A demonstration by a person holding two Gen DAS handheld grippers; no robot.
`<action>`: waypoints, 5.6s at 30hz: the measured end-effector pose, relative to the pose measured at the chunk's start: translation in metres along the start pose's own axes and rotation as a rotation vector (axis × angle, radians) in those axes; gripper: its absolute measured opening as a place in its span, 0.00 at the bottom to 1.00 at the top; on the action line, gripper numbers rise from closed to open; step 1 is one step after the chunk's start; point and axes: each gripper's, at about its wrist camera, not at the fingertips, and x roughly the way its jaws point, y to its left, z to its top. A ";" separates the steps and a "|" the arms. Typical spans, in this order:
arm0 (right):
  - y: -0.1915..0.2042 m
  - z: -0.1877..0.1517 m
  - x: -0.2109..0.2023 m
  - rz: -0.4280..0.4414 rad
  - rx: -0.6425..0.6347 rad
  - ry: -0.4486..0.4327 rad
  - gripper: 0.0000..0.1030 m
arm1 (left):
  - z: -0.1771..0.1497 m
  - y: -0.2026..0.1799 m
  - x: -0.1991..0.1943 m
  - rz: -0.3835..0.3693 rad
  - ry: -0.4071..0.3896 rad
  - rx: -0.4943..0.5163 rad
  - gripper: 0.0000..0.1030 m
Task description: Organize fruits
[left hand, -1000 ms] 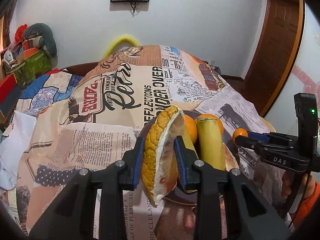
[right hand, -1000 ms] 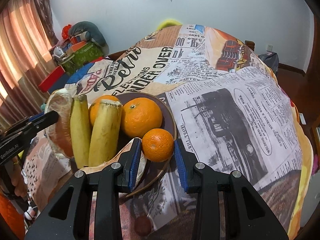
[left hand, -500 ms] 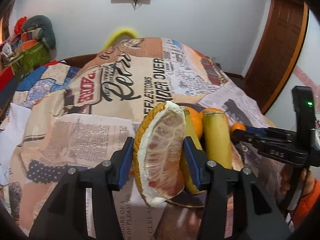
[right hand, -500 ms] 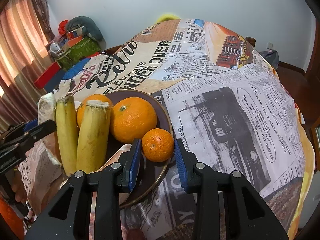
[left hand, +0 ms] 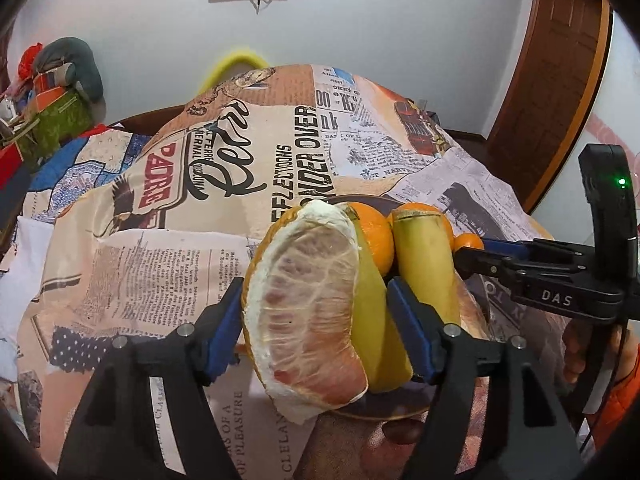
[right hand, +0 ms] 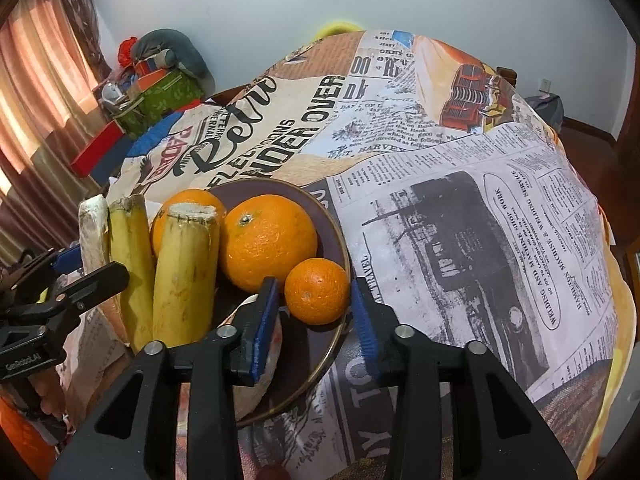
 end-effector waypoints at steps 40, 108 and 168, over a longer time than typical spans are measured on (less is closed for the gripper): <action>0.020 -0.050 -0.068 -0.031 -0.034 -0.075 0.50 | -0.032 -0.005 -0.063 -0.006 -0.005 -0.016 0.77; 0.024 -0.048 -0.055 -0.007 -0.034 -0.133 0.17 | -0.046 -0.014 -0.033 -0.007 0.066 -0.007 0.21; 0.109 -0.069 -0.255 -0.072 -0.135 -0.668 0.69 | -0.035 -0.062 -0.305 0.058 -0.590 0.057 0.87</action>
